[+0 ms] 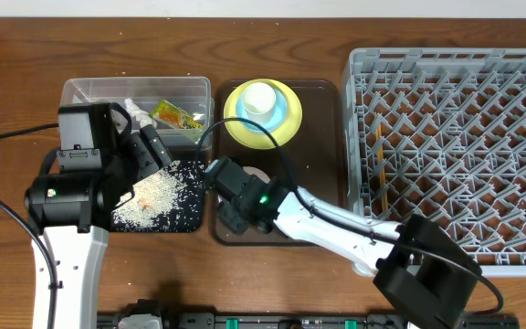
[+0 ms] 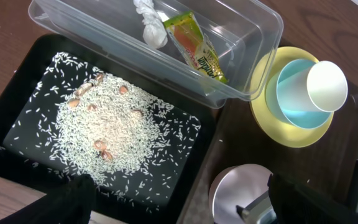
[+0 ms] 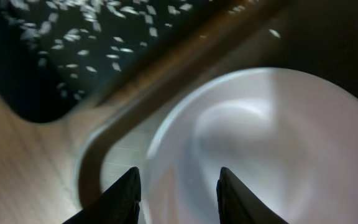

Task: Sort waste into correct bins and load items into the dishwasher rack
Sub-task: 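Reach right gripper to the white bowl on the brown tray and grasp rim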

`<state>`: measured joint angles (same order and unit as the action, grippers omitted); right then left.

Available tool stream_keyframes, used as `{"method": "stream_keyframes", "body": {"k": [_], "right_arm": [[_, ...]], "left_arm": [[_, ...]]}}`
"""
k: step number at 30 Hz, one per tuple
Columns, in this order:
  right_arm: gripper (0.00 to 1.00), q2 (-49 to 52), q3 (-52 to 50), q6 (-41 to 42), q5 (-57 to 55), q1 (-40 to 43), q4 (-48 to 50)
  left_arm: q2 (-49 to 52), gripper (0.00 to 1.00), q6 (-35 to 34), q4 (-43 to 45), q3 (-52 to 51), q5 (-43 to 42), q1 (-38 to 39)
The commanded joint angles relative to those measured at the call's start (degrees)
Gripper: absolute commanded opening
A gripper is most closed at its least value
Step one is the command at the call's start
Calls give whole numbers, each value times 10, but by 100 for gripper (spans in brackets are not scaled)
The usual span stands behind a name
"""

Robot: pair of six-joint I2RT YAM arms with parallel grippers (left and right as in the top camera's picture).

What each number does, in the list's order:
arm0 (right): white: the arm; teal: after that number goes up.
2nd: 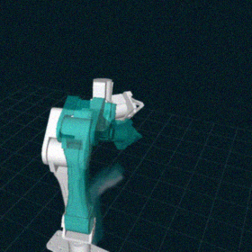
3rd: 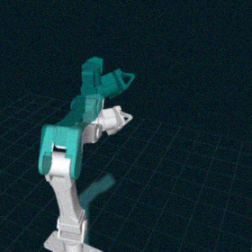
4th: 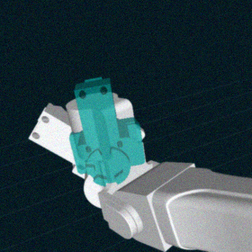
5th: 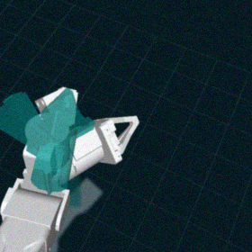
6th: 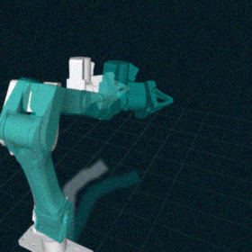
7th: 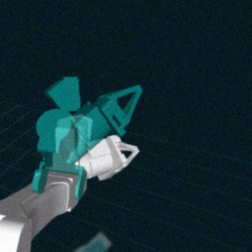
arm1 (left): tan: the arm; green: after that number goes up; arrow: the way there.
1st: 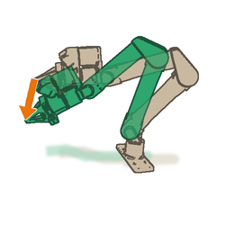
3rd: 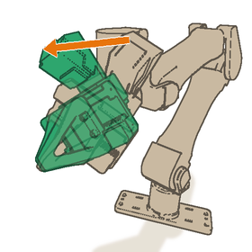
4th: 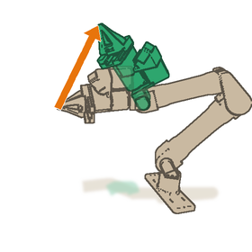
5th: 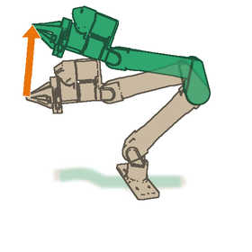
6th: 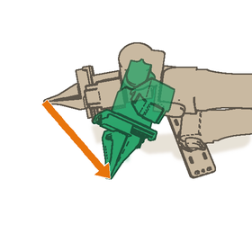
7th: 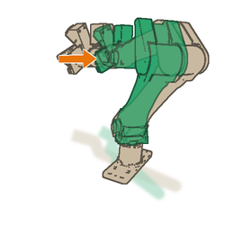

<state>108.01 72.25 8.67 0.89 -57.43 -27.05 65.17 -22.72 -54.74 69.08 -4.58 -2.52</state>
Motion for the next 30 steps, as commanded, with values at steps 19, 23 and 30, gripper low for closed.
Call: {"method": "stream_keyframes", "body": {"k": [19, 23, 30], "right_arm": [[31, 10, -8, 11, 10, -22, -21], [29, 10, -8, 11, 10, -26, -30], [21, 10, -8, 11, 6, -26, -66]], "left_arm": [[2, 91, -1, -1, -2, -3, -2], [2, 91, -1, -1, -2, -3, -2], [2, 91, -1, -1, -2, -3, -2]]}}
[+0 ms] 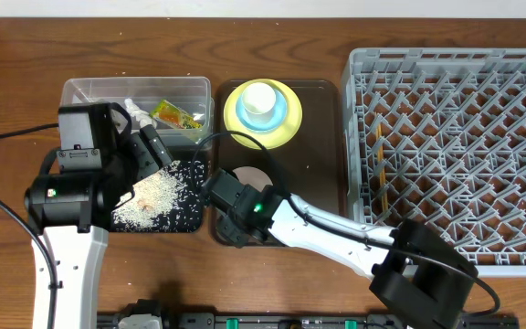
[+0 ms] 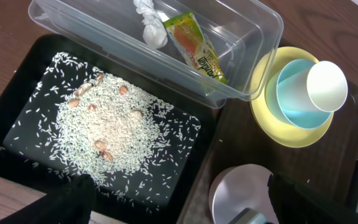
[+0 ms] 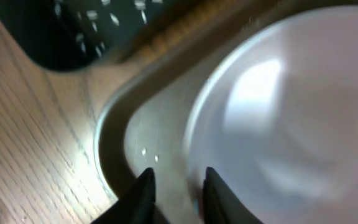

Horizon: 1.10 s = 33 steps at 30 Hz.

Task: Sort waste into correct bins and load items into the dishwasher rack
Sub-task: 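Reach right gripper to the white bowl on the brown tray and grasp rim, then lift the white bowl with right gripper and place it upside down in rack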

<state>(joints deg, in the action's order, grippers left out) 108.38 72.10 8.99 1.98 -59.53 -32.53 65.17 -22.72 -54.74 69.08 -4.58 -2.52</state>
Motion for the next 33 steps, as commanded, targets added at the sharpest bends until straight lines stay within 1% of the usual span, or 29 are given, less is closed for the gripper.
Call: {"method": "stream_keyframes", "body": {"k": [1, 2, 4, 17, 19, 21, 33], "right_arm": [[17, 6, -7, 8, -7, -5, -16], [13, 6, -7, 8, -11, -5, -21], [11, 6, -7, 8, -16, -5, -24], [13, 6, -7, 8, -37, -5, -41], [11, 6, -7, 8, -37, -5, -41], [1, 6, -7, 8, -34, -5, -41], [1, 0, 2, 21, -49, 15, -59]], "left_arm": [[2, 91, -1, -1, -2, -3, -2], [2, 91, -1, -1, -2, -3, -2], [2, 91, -1, -1, -2, -3, -3], [2, 91, -1, -1, -2, -3, -2], [2, 91, -1, -1, -2, -3, -2], [2, 91, -1, -1, -2, -3, -2], [2, 91, -1, -1, -2, -3, -2]]}}
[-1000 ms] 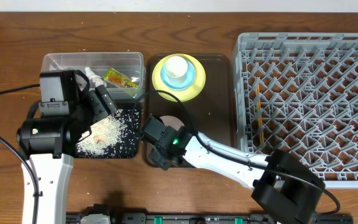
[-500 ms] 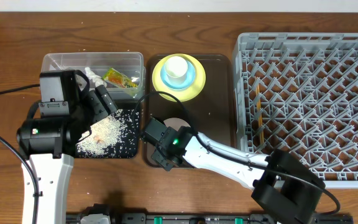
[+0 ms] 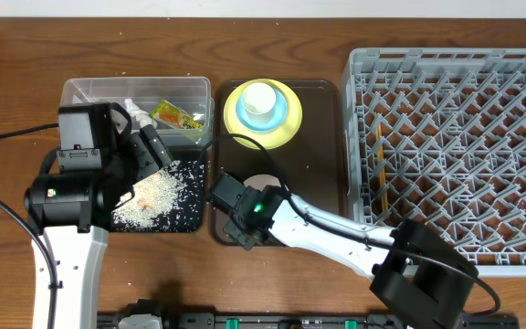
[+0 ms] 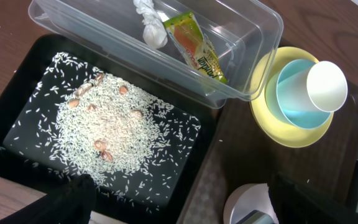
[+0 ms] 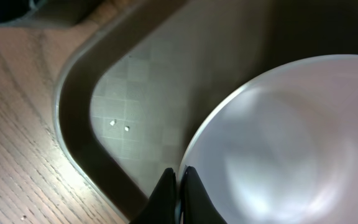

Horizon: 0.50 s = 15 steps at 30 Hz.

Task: Sort waste into correct bins and load items into the dishwasher rack
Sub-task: 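Lift the white bowl with right gripper and place it upside down in rack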

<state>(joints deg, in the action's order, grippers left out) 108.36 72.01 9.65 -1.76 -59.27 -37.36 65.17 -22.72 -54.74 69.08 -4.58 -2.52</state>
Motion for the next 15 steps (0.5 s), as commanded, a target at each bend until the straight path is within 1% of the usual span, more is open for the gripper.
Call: {"method": "stream_keyframes", "body": {"k": [1, 7, 11, 15], "right_arm": [[1, -4, 3, 20, -17, 15, -15], [1, -57, 4, 24, -28, 33, -23], [1, -111, 4, 21, -28, 49, -23], [1, -175, 4, 19, -24, 91, -17]], "left_arm": [[2, 91, -1, -1, -2, -3, -2], [2, 91, -1, -1, -2, -3, -2], [2, 91, -1, -1, -2, -3, -3], [2, 91, -1, -1, -2, -3, -2]]}}
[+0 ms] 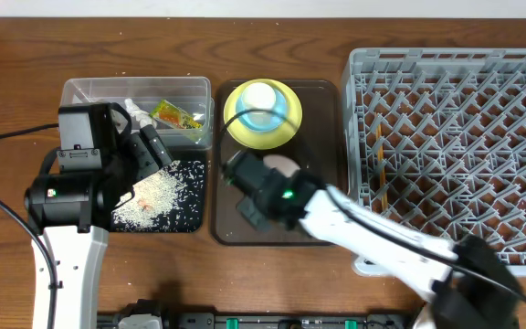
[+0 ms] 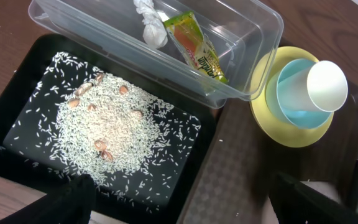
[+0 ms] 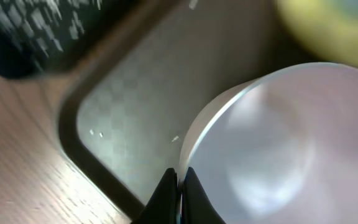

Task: Sort waste into correct bins and load items into the dishwasher rack
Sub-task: 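Lift the white bowl with right gripper and place it upside down in rack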

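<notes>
My right gripper [image 3: 179, 179] is shut on the rim of a pale round bowl [image 3: 272, 149], held tilted above the brown tray [image 3: 135, 106]. Overhead, the right gripper [image 1: 266, 180] and the bowl [image 1: 281, 167] sit mid-tray, just below the yellow plate [image 1: 261, 128] that carries a blue bowl and a white cup [image 1: 259, 97]. The grey dishwasher rack [image 1: 455, 137] stands to the right. My left gripper [image 2: 179, 205] hangs open over the black tray of rice [image 2: 110, 124], holding nothing.
A clear bin [image 2: 241, 74] behind the rice tray holds a crumpled tissue [image 2: 151, 25] and a green-yellow packet [image 2: 194, 46]. The brown tray's raised lip [image 3: 86, 162] borders bare wood at its front left corner. The left arm's body [image 1: 71, 192] stands over the table's left side.
The right gripper, still shut on the bowl's rim, now holds it higher and further right, close to the yellow plate. The bowl has almost left the left wrist view. The left arm is unmoved.
The right gripper's fingers first stood open astride the bowl's rim on the brown tray, then closer together at the tray's corner, then shut on the rim. Now the bowl hangs tilted, off the tray floor. The left gripper stayed open over the rice throughout.
</notes>
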`<state>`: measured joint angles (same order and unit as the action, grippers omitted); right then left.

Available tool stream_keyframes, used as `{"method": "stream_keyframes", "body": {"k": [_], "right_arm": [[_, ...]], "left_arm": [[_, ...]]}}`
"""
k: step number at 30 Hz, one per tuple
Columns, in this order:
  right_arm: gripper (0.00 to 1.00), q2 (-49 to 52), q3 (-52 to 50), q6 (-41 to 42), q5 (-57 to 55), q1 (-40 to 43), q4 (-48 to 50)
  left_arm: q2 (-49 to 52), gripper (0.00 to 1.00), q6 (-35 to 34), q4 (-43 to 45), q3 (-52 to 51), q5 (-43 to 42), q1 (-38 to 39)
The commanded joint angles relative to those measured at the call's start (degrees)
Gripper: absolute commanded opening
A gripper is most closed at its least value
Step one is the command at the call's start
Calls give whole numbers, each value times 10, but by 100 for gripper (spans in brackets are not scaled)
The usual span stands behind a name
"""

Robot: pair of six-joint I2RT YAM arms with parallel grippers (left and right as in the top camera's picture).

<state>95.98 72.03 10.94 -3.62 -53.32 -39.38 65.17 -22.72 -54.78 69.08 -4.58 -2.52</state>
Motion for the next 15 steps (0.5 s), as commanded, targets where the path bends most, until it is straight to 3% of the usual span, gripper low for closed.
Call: {"method": "stream_keyframes", "body": {"k": [1, 4, 15], "right_arm": [[1, -67, 3, 6, -1, 48, 4], [1, -107, 3, -4, 39, 109, 14], [1, -123, 3, -85, 509, 454, 135]], "left_arm": [[2, 91, -1, -1, -2, -3, -2], [2, 91, -1, -1, -2, -3, -2], [2, 91, -1, -1, -2, -3, -2]]}}
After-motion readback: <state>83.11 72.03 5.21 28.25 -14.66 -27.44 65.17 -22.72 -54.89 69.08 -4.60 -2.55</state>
